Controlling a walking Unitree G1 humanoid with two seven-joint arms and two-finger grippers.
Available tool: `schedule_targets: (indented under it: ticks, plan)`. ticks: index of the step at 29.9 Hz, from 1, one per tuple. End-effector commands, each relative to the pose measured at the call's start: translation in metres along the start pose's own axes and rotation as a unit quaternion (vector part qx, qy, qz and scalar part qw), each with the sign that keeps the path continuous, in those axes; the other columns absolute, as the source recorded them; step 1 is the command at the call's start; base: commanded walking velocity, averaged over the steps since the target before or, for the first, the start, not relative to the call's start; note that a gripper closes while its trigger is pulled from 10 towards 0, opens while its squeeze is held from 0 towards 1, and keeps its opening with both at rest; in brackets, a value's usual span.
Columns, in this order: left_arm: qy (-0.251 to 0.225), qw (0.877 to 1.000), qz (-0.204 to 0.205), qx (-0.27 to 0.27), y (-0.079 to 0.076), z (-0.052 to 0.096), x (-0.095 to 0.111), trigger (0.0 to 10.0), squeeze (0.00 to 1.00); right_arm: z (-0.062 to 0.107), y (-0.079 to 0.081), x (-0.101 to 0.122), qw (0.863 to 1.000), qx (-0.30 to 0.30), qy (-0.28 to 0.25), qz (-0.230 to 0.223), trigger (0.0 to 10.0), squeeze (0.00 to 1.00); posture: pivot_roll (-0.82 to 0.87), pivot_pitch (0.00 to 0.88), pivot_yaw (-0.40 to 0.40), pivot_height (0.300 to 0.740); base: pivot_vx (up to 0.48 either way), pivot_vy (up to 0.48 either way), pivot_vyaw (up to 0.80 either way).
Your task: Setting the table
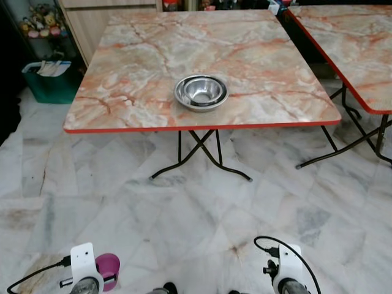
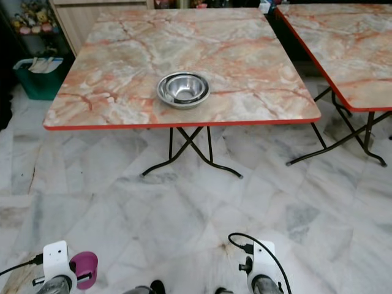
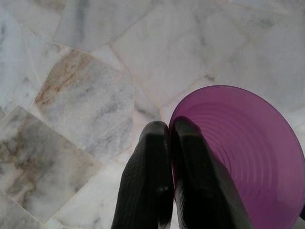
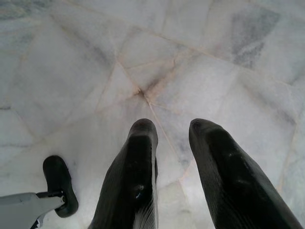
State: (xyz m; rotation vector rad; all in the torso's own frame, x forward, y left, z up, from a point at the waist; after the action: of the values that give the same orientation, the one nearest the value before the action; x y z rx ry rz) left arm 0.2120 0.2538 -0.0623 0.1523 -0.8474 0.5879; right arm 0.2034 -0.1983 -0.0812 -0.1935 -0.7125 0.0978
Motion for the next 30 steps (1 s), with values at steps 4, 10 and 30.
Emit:
schedule_targets:
  ticks: [4,10,30]
  plan:
    - [0.002,1.0,0.003,0.005,0.0028,0.0004,-0.0011,10.0,0.0,0.0011,-0.0002,-0.005,1.0,0.002,0.006,0.0,10.0,0.0,0.0,0.166,0.018,0.74,0.387,0.0,0.0]
    - [0.0,1.0,-0.001,0.002,0.0007,-0.0001,0.0003,10.0,0.0,0.0013,0.0003,-0.0049,1.0,0.006,0.003,0.013,10.0,0.0,0.0,0.153,0.022,0.74,0.403,0.0,0.1]
    - [0.0,1.0,0.001,-0.003,-0.0008,0.0008,-0.0021,10.0,0.0,0.0015,-0.0001,-0.0059,1.0,0.002,0.005,-0.001,10.0,0.0,0.0,0.165,0.017,0.74,0.406,0.0,0.14]
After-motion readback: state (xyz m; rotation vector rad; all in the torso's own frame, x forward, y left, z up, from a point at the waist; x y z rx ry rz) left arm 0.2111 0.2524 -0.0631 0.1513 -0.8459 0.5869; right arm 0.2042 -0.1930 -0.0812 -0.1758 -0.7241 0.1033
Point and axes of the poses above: a point about 5 cm out from each wrist's last joint towards the gripper, its own z axis pointing back from the gripper into the wrist, its own x axis along the axis of the wrist's last joint, y = z × x, the point moved 1 cm from there along -z, pointing out of the wrist towards the gripper, and after that the axes turned 15 degrees about z, right-handed, at the moved point
